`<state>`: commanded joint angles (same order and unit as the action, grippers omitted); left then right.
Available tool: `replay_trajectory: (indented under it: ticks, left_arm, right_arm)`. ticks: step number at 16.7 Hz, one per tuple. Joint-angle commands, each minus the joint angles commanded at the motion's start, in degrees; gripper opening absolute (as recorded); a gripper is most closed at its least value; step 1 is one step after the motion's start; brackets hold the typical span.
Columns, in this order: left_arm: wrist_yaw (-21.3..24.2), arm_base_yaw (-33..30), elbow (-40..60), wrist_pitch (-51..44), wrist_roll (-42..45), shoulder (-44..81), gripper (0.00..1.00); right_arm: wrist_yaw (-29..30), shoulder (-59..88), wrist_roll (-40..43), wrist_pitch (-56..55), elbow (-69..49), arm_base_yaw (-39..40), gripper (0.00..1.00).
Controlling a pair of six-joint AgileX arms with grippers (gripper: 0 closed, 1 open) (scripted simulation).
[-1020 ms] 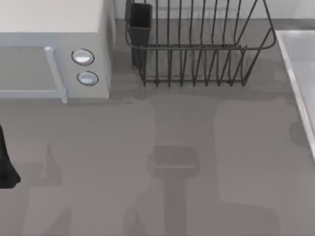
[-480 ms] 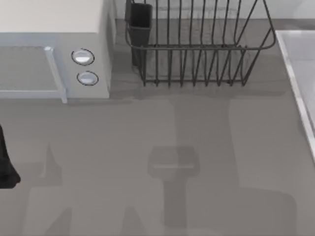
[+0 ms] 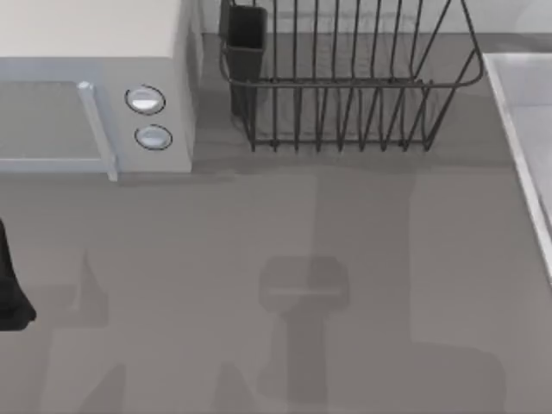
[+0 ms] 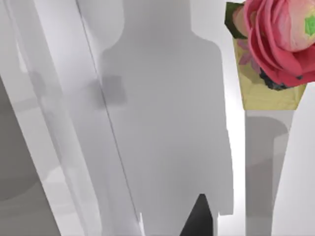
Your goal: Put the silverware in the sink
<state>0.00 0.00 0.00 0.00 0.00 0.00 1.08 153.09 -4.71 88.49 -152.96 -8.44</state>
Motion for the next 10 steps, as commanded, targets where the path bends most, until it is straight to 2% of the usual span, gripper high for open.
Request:
replay_trajectory:
  ticks: [4, 9, 10]
  left_arm:
    - [0.00, 0.00, 0.00, 0.00, 0.00, 0.00, 1.00]
    - [0.00, 0.00, 0.00, 0.00, 0.00, 0.00, 1.00]
    - [0.00, 0.00, 0.00, 0.00, 0.00, 0.00, 1.00]
  right_arm:
    - [-0.04, -2.66, 0.02, -6.75, 9.80, -0.14, 0.00]
    - [-0.04, -3.22, 0.03, -7.96, 11.07, -0.16, 0.00]
    - [-0.04, -3.22, 0.03, -7.96, 11.07, -0.16, 0.08]
